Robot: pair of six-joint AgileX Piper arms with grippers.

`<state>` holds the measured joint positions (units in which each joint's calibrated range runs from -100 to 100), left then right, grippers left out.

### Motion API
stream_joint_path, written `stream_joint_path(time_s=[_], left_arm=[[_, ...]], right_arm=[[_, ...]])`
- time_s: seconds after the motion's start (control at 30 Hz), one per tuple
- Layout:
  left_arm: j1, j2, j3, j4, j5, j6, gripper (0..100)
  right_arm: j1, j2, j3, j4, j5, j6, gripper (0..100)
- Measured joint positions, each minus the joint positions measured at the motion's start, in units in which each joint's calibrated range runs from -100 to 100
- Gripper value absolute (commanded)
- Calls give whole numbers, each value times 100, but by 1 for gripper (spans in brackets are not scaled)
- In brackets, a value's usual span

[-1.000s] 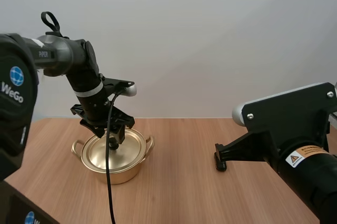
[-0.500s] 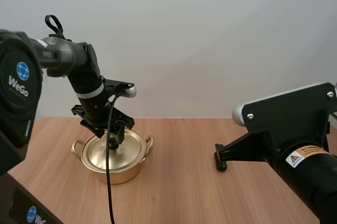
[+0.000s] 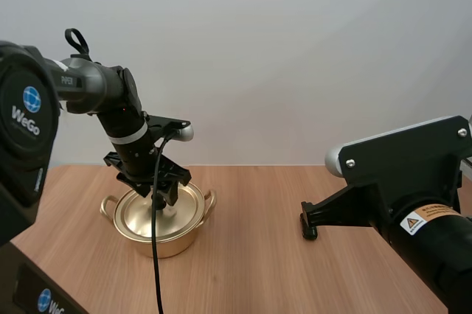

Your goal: Open the pot, put the car inside, and close it

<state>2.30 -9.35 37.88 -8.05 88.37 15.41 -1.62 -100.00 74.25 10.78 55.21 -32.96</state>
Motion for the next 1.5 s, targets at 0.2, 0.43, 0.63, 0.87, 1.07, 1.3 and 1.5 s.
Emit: stream_joint_path(time_s=[0.2, 0.43, 0.63, 0.87, 1.07, 1.3, 1.5], left_arm=[[0, 0, 79, 26, -43, 0, 84], [0, 152, 171, 56, -115, 10, 73], [0, 152, 171, 56, -171, 97, 0], [0, 136, 171, 44, -341, 191, 0], [0, -120, 70, -19, -344, 201, 0], [0, -828, -379, -209, 74, 222, 0], [0, -1763, -1086, -871, -297, 222, 0]], right_arm=[[0, 0, 0, 0, 7, 0, 0], [0, 0, 0, 0, 7, 0, 0], [0, 0, 0, 0, 7, 0, 0], [0, 0, 0, 0, 7, 0, 0], [0, 0, 0, 0, 7, 0, 0], [0, 0, 0, 0, 20, 0, 0], [8, 0, 0, 0, 128, 0, 0]])
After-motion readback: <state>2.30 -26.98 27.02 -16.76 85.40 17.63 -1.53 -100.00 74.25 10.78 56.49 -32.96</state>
